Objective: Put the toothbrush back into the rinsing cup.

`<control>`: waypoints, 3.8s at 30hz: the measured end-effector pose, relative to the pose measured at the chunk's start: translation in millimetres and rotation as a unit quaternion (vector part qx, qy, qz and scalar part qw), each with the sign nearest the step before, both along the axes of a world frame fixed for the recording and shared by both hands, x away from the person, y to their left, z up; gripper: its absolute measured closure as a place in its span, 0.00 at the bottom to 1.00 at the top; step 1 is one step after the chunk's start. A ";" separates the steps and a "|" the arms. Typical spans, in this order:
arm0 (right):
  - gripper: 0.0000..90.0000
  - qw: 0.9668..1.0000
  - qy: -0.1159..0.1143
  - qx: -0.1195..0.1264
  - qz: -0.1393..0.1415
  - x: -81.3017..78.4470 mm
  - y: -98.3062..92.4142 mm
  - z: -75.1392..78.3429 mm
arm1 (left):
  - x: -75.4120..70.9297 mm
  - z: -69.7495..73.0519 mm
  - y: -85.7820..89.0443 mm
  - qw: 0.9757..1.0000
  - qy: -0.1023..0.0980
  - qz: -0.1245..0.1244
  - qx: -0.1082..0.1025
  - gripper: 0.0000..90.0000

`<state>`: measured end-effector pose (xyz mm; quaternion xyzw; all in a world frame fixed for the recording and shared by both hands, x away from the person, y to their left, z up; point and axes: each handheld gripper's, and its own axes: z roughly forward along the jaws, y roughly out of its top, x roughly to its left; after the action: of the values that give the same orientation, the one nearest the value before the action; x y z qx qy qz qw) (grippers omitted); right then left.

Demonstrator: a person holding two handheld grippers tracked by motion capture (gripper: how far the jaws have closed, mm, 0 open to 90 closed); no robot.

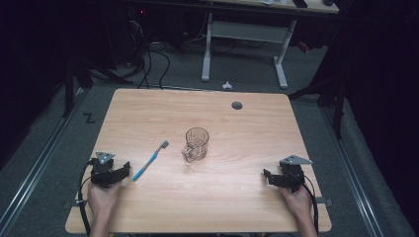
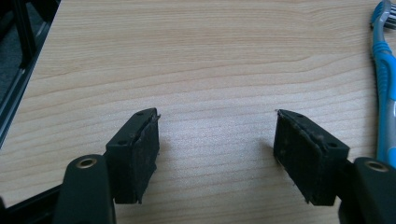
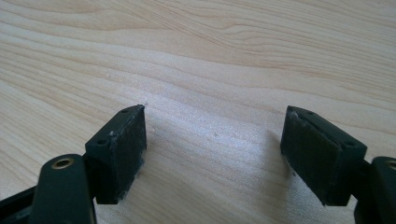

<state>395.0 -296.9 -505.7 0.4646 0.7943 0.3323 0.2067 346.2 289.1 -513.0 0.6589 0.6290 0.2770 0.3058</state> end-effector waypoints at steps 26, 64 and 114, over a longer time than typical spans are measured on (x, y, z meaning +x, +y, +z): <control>0.25 1.000 0.000 0.000 0.000 0.0 0.0 0.0 | -10.8 21.4 -9.7 0.998 -0.008 -0.052 -0.022 0.42; 0.25 1.000 0.000 0.000 0.000 -0.1 0.0 0.0 | 11.7 46.1 -69.7 0.986 0.058 -0.156 0.014 0.46; 0.25 1.000 0.000 0.000 0.000 -0.1 0.0 0.0 | 92.3 42.7 -100.0 0.966 0.183 -0.170 0.069 0.66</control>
<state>394.9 -296.9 -505.7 0.4645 0.7945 0.3322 0.2068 438.5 189.2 -470.3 0.8151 0.5322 0.1389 0.1818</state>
